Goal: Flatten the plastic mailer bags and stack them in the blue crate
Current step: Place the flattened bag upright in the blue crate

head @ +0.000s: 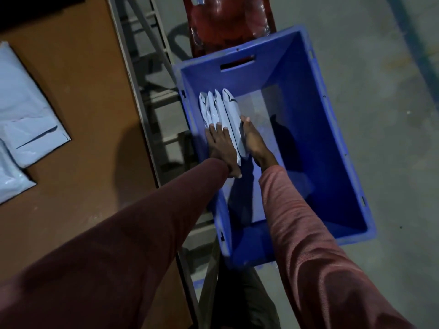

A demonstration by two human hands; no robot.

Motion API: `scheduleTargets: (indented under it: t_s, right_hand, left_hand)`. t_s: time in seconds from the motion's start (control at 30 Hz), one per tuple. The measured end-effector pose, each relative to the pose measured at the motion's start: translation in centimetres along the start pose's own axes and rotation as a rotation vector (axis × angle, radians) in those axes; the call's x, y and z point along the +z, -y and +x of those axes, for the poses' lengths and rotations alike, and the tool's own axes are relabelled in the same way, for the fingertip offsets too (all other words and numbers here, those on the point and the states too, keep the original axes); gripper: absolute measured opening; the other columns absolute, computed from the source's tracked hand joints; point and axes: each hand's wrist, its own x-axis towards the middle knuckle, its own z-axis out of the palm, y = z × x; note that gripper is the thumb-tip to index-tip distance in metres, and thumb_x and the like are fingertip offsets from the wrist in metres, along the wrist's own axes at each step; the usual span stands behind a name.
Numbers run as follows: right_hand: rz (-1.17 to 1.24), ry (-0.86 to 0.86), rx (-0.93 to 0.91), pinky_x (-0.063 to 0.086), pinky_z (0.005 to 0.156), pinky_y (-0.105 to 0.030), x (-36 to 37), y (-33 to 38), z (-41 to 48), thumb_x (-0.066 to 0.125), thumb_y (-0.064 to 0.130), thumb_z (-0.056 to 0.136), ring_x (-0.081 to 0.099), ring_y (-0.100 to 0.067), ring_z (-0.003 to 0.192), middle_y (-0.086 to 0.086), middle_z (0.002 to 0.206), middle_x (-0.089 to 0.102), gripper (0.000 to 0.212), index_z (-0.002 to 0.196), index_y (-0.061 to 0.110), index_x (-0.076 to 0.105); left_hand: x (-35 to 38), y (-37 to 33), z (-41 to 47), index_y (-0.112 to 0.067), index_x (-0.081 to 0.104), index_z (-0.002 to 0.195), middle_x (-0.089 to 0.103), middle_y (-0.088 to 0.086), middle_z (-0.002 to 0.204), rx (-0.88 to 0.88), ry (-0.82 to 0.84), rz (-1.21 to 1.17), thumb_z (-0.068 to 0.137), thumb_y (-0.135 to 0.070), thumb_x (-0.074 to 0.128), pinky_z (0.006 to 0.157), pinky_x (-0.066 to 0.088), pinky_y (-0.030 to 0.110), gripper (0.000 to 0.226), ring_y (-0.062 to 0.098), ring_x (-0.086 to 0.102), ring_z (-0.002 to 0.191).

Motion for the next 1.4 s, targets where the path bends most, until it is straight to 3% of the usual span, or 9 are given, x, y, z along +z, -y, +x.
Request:
scheduleTargets:
  t_s: [0.17, 0.37, 0.47, 0.7, 0.8, 0.93, 1.13, 1.23, 1.4]
  right_hand:
    - [0.003, -0.052, -0.036, 0.027, 0.126, -0.042, -0.3, -1.2, -0.1, 0.028, 0.083, 0.088, 0.041, -0.009, 0.144, 0.006, 0.158, 0.045, 0.086, 0.151, 0.027, 0.048]
    - [-0.12, -0.085, -0.092, 0.027, 0.125, -0.036, 0.6, 1.3, -4.3, 0.035, 0.048, 0.109, 0.041, -0.011, 0.144, 0.003, 0.157, 0.046, 0.053, 0.151, 0.02, 0.049]
    - [-0.177, -0.064, -0.118, 0.026, 0.121, -0.028, 0.8, 1.2, -5.2, 0.029, 0.057, 0.108, 0.04, -0.01, 0.145, 0.004, 0.158, 0.045, 0.058, 0.15, 0.023, 0.05]
    - [-0.152, -0.074, -0.113, 0.025, 0.126, -0.041, 0.8, 1.3, -6.1, 0.019, 0.069, 0.102, 0.038, -0.011, 0.147, 0.004, 0.158, 0.044, 0.073, 0.147, 0.023, 0.054]
    - [-0.085, -0.095, -0.113, 0.03, 0.124, -0.042, 0.7, 1.5, -6.8, 0.02, 0.075, 0.098, 0.044, -0.01, 0.143, 0.004, 0.154, 0.05, 0.078, 0.146, 0.023, 0.055]
    - [-0.051, -0.127, -0.13, 0.032, 0.123, -0.04, 0.5, 2.0, -7.4, 0.019, 0.065, 0.104, 0.047, -0.01, 0.138, 0.001, 0.153, 0.051, 0.073, 0.147, 0.017, 0.053]
    - [-0.081, -0.174, -0.127, 0.028, 0.122, -0.037, -0.1, 2.7, -8.8, 0.012, 0.063, 0.105, 0.04, -0.012, 0.142, 0.001, 0.159, 0.042, 0.071, 0.151, 0.023, 0.048]
    - [-0.12, -0.203, -0.162, 0.025, 0.117, -0.028, -0.3, 3.6, -10.2, 0.011, 0.059, 0.107, 0.035, -0.01, 0.143, 0.002, 0.161, 0.039, 0.069, 0.152, 0.023, 0.048]
    - [-0.225, -0.243, -0.318, 0.038, 0.11, -0.016, 0.2, 5.5, -16.0, 0.033, 0.045, 0.111, 0.048, 0.003, 0.126, 0.002, 0.147, 0.057, 0.05, 0.143, 0.016, 0.059]
  left_hand:
    - [-0.2, 0.0, -0.1, 0.009, -0.007, 0.159, -0.004, 0.036, 0.166, -0.002, -0.004, -0.066, 0.064, -0.088, 0.068, 0.125, 0.004, 0.064, 0.155, 0.054, 0.001, 0.154]
    - [0.3, -0.9, -0.7, 0.007, -0.004, 0.161, -0.002, 0.035, 0.167, 0.011, -0.009, -0.035, 0.066, -0.087, 0.067, 0.124, 0.002, 0.065, 0.151, 0.051, 0.001, 0.156]
    - [0.4, -0.9, -0.9, 0.006, -0.005, 0.161, -0.004, 0.033, 0.167, 0.017, 0.001, -0.013, 0.067, -0.087, 0.066, 0.124, -0.001, 0.065, 0.15, 0.05, -0.003, 0.156]
    - [-0.1, -0.6, -2.3, 0.007, 0.0, 0.161, 0.006, 0.033, 0.167, 0.011, -0.03, 0.0, 0.074, -0.084, 0.062, 0.124, -0.001, 0.065, 0.14, 0.05, 0.004, 0.156]
    - [-0.4, -0.4, -3.2, 0.005, 0.009, 0.161, 0.015, 0.032, 0.166, 0.022, -0.063, -0.025, 0.08, -0.076, 0.061, 0.124, 0.001, 0.066, 0.126, 0.049, 0.01, 0.155]
    - [-1.3, -0.1, -4.4, 0.005, 0.019, 0.159, 0.025, 0.028, 0.163, 0.05, -0.114, -0.035, 0.09, -0.061, 0.059, 0.125, 0.003, 0.065, 0.104, 0.049, 0.016, 0.154]
    - [-2.1, 0.4, -6.1, 0.004, 0.018, 0.159, 0.023, 0.027, 0.164, 0.062, -0.177, -0.041, 0.095, -0.055, 0.055, 0.125, -0.001, 0.065, 0.095, 0.048, 0.012, 0.155]
    - [-2.6, 1.0, -7.7, 0.003, 0.021, 0.159, 0.024, 0.028, 0.163, 0.058, -0.215, -0.063, 0.094, -0.056, 0.054, 0.125, -0.001, 0.064, 0.094, 0.047, 0.014, 0.155]
    - [-3.2, 3.2, -13.8, -0.004, 0.046, 0.148, 0.039, 0.028, 0.155, 0.095, -0.371, -0.185, 0.095, -0.054, 0.05, 0.123, -0.008, 0.067, 0.072, 0.044, 0.02, 0.153]
